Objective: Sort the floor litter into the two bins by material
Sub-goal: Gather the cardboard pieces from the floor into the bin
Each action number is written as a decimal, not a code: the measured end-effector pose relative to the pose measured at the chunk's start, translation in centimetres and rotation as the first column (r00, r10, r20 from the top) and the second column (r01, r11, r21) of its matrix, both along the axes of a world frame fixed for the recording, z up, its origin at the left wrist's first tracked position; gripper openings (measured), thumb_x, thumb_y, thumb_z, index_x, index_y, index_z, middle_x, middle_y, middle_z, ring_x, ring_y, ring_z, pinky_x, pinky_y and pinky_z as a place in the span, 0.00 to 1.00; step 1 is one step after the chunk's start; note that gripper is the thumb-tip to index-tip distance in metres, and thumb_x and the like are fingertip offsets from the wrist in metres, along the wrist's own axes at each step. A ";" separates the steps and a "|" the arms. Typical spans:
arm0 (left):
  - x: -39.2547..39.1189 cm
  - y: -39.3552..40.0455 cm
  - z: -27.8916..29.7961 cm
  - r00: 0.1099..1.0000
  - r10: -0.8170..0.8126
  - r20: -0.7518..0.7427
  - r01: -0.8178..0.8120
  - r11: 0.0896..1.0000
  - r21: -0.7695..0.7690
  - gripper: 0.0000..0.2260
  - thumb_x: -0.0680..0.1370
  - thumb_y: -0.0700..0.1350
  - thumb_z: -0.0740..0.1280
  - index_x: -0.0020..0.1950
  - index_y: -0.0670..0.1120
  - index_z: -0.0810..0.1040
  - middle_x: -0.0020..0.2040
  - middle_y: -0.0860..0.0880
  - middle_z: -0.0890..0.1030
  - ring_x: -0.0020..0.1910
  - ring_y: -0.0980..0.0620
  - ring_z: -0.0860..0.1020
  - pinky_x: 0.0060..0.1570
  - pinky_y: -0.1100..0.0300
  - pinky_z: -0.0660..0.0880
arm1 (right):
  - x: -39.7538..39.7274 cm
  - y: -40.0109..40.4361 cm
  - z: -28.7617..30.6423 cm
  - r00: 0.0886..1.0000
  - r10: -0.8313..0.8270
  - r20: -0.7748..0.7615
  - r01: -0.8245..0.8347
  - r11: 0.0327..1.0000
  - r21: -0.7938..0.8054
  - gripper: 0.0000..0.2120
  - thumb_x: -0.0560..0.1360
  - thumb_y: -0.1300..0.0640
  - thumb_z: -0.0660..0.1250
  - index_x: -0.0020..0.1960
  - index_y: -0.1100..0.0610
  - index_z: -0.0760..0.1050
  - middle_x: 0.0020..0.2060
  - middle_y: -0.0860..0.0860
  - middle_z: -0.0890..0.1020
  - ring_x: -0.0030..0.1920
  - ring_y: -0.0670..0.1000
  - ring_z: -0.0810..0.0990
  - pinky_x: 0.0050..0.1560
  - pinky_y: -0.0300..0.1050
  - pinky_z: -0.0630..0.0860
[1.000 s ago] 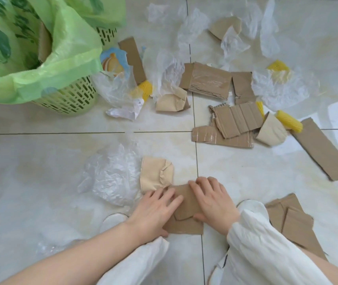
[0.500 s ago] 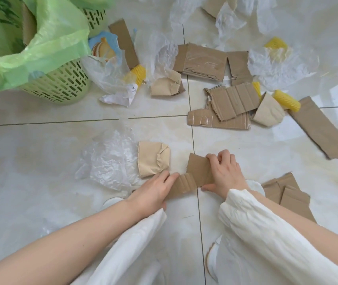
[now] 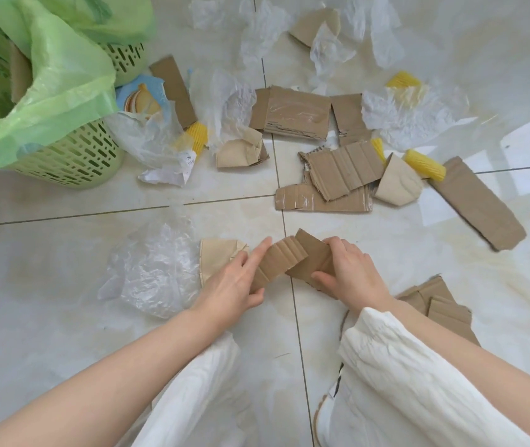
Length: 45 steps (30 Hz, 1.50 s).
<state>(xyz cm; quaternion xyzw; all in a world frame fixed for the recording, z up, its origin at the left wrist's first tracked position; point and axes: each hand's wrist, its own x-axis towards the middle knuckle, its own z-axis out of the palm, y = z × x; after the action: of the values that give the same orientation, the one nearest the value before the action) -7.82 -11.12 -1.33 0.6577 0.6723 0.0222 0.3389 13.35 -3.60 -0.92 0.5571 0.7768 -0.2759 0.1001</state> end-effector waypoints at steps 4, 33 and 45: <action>-0.8 0.2 -0.8 0.928 0.352 0.123 -0.355 0.935 -0.005 0.28 0.72 0.45 0.71 0.69 0.44 0.66 0.62 0.45 0.73 0.62 0.45 0.72 0.59 0.57 0.68 | 1.6 0.6 0.8 0.995 -0.099 -0.025 0.099 0.995 0.006 0.25 0.73 0.46 0.68 0.63 0.57 0.65 0.54 0.53 0.74 0.55 0.56 0.73 0.51 0.51 0.71; 1.7 2.5 -3.3 0.892 0.346 -0.291 -0.365 0.931 -0.010 0.18 0.78 0.46 0.62 0.68 0.46 0.67 0.73 0.45 0.56 0.72 0.35 0.52 0.56 0.32 0.68 | 11.7 -0.9 0.2 0.800 -0.597 0.061 0.600 0.800 -0.031 0.25 0.77 0.44 0.62 0.57 0.66 0.64 0.56 0.60 0.68 0.62 0.62 0.65 0.68 0.57 0.60; 3.4 4.1 -3.5 0.950 0.111 -0.291 -0.086 0.991 0.098 0.17 0.71 0.40 0.72 0.58 0.41 0.74 0.68 0.42 0.68 0.69 0.31 0.62 0.55 0.39 0.75 | 9.6 1.0 -0.1 0.928 -0.360 -0.094 0.366 0.929 0.053 0.27 0.75 0.47 0.66 0.64 0.66 0.65 0.68 0.59 0.66 0.72 0.58 0.61 0.70 0.48 0.61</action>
<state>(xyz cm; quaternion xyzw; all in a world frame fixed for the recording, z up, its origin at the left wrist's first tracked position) -4.46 -7.00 -4.87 0.6328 0.7461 -0.0314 0.2050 23.00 -2.59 -0.99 0.6826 0.6729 -0.2851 -0.0044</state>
